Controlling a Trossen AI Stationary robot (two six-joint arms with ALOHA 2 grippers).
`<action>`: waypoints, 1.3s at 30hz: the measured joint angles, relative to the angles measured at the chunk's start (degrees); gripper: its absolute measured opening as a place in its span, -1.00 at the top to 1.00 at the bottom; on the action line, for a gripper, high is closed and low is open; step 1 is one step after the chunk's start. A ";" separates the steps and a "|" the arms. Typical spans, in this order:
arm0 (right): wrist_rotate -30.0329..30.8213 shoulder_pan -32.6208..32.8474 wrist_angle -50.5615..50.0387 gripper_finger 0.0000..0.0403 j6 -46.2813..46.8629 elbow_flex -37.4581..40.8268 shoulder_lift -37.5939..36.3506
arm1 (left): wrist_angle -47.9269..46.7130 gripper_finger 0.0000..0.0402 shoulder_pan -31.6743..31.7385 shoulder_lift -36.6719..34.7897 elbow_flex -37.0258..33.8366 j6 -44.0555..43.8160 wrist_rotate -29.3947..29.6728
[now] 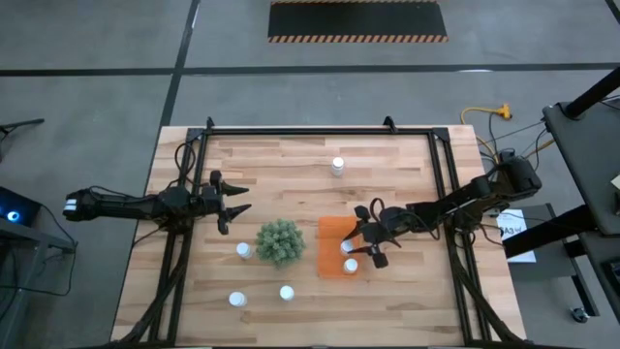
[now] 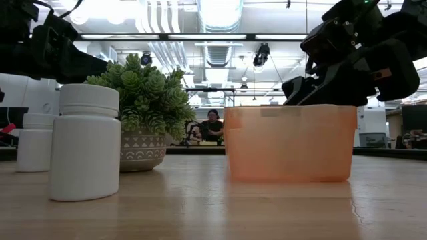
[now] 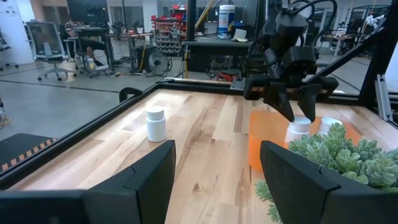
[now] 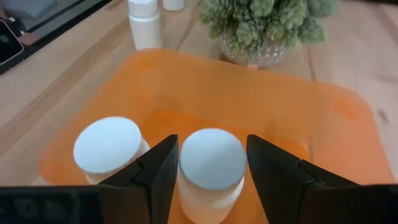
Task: Pick and place pill bottles into a basket
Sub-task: Put the white medicine bottle into the orange bin
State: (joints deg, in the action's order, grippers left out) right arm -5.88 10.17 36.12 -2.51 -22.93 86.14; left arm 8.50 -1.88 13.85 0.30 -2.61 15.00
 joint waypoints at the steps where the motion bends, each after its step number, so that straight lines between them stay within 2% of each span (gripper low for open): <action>1: -0.01 -0.04 0.01 0.11 -0.41 -0.14 -0.30 | 0.01 -0.08 -0.01 0.02 0.00 0.00 -0.01; 7: 0.77 -0.04 -0.24 0.11 -2.97 -0.30 -4.02 | -0.01 -0.08 -0.01 0.00 0.00 0.00 0.00; 10: 5.03 -0.04 -2.83 0.11 -3.74 -0.30 -7.18 | -0.01 -0.08 -0.01 0.00 0.00 0.00 0.00; 15: 16.56 -0.12 -8.13 0.10 -3.68 -0.30 -12.79 | -0.01 -0.08 0.01 0.00 0.00 0.00 0.00; 20: 18.92 -1.62 -9.38 0.07 -2.41 -0.30 -17.23 | 0.01 -0.08 -0.01 0.00 0.00 0.00 0.00; 24: 19.16 -4.49 -11.27 -0.06 -1.08 -0.32 -18.69 | 0.00 -0.08 0.01 0.00 0.00 0.00 0.00; 35: 19.11 -14.23 -13.41 -0.64 0.38 -0.32 -17.49 | 0.01 -0.08 0.01 0.00 0.00 0.00 -0.02; 39: 17.01 -18.39 -13.42 -0.79 0.39 -0.27 -17.49 | 0.01 -0.08 -0.01 0.00 0.00 0.00 0.00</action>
State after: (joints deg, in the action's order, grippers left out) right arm 11.13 -8.22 22.70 -2.13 -23.20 68.64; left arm 8.51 -1.88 13.85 0.30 -2.61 15.00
